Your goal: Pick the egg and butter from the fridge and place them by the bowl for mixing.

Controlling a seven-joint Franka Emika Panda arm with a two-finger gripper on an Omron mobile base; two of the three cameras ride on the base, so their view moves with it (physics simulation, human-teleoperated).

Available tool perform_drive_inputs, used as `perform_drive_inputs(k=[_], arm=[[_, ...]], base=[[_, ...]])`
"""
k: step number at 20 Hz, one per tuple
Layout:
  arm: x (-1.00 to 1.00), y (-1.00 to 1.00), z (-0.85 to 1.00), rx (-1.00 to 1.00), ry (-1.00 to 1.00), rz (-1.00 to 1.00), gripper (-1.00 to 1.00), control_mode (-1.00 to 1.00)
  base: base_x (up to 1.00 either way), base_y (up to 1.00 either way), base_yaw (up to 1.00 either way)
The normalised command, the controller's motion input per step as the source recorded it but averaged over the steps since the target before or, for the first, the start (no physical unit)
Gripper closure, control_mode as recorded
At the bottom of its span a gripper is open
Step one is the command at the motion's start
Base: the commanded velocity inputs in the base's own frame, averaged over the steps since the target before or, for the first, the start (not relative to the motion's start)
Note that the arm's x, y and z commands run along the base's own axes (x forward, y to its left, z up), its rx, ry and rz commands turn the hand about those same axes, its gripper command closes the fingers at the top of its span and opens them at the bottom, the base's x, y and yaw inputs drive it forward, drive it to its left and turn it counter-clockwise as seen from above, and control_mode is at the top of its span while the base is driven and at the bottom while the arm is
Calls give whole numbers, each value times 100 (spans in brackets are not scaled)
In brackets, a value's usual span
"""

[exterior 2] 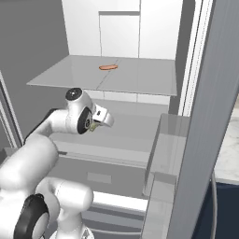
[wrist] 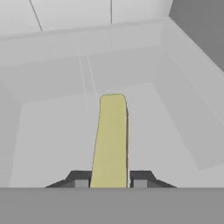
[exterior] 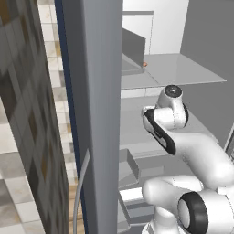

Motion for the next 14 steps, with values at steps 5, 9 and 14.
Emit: perform_drive_inputs(k=[5,9,14], arm=[[-100,-22,3,0,8,0,100,-100],[-100,-9,16,0,-80,0,100,-100],[-48,0,17,0,-32,0,100,-100]], base=[[0,0,0],[0,0,0],[0,0,0]])
